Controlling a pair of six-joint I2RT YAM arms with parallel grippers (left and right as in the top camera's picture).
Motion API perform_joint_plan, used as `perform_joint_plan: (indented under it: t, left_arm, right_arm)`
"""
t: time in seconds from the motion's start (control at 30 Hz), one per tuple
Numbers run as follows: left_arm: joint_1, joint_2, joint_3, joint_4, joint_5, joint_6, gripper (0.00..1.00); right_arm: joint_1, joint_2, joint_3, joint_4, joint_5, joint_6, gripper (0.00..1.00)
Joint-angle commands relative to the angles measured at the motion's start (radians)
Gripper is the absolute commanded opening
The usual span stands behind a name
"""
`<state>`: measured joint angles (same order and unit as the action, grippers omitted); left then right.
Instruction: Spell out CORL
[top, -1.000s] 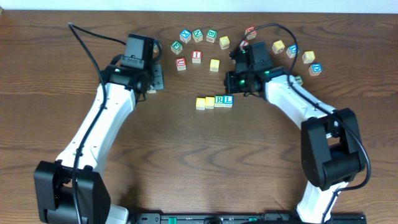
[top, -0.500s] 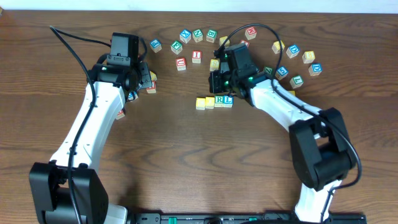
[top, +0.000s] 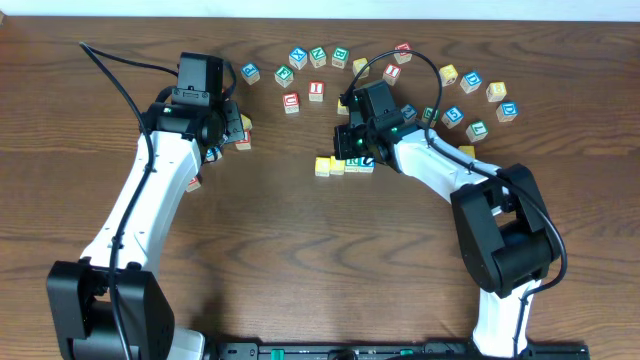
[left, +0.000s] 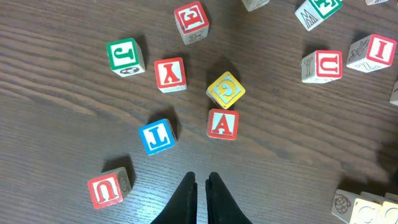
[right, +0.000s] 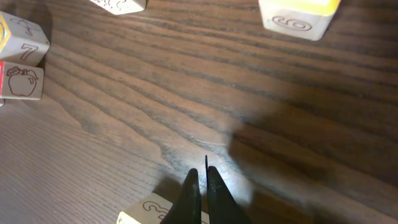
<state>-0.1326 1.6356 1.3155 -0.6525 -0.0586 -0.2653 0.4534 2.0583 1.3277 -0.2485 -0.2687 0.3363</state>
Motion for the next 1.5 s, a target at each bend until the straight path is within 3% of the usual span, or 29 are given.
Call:
perform_joint_plan:
  t: [0.0, 1.47]
  left_arm:
    - [0.002, 0.001, -0.001, -0.005, -0.002, -0.009, 0.08]
    - [0.002, 0.005, -0.003, -0.006, -0.002, -0.009, 0.08]
  right_arm:
    - [0.013, 0.002, 0.014, -0.013, 0.005, -0.007, 0.01]
    - [0.033, 0.002, 0.014, -0.063, -0.003, -0.066, 0.01]
